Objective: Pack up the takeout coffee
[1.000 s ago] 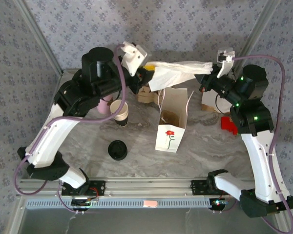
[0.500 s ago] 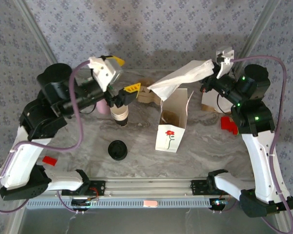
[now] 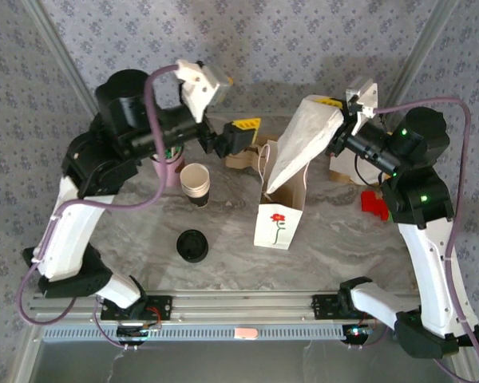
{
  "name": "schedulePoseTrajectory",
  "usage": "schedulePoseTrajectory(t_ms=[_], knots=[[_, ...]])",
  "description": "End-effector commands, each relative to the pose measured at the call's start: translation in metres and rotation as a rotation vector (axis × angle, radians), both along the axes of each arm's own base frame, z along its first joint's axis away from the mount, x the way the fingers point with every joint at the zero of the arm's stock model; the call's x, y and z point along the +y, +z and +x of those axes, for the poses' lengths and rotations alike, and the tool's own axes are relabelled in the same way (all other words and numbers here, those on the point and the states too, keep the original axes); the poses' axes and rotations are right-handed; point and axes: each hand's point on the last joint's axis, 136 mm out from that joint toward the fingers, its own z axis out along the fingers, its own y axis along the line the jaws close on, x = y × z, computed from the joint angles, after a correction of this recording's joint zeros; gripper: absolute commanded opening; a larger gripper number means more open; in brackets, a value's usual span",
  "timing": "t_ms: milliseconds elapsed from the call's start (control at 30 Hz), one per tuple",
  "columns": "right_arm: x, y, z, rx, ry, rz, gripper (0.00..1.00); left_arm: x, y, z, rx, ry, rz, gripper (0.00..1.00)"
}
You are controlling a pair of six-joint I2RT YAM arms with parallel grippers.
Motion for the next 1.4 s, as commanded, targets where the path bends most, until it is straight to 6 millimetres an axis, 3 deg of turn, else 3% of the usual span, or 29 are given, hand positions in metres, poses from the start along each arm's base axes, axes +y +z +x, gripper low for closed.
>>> schedulePoseTrajectory(t_ms=[0,267,600,1067,1200,1367], knots=[[0.003,0.020,-0.018,-0.085,0.030,-0.006,0.00,-0.013,0.000,-0.016,0.029,-0.128,-0.007,0.99],[0.005,0.022,-0.029,-0.105,0.052,-0.016,0.00,-0.047,-0.033,-0.011,0.122,-0.234,0.046,1.00],[0.007,0.020,-0.031,-0.102,0.061,-0.023,0.00,-0.078,-0.042,-0.020,0.258,-0.395,-0.015,1.00],[0.007,0.027,-0.038,-0.111,0.070,-0.012,0.00,-0.100,-0.060,-0.009,0.278,-0.370,-0.057,1.00],[0.006,0.027,-0.043,-0.107,0.075,-0.007,0.00,-0.098,-0.055,-0.002,0.234,-0.331,-0.090,1.00],[0.006,0.024,-0.044,-0.092,0.075,-0.009,0.00,-0.092,-0.048,0.004,0.180,-0.286,-0.120,0.84]])
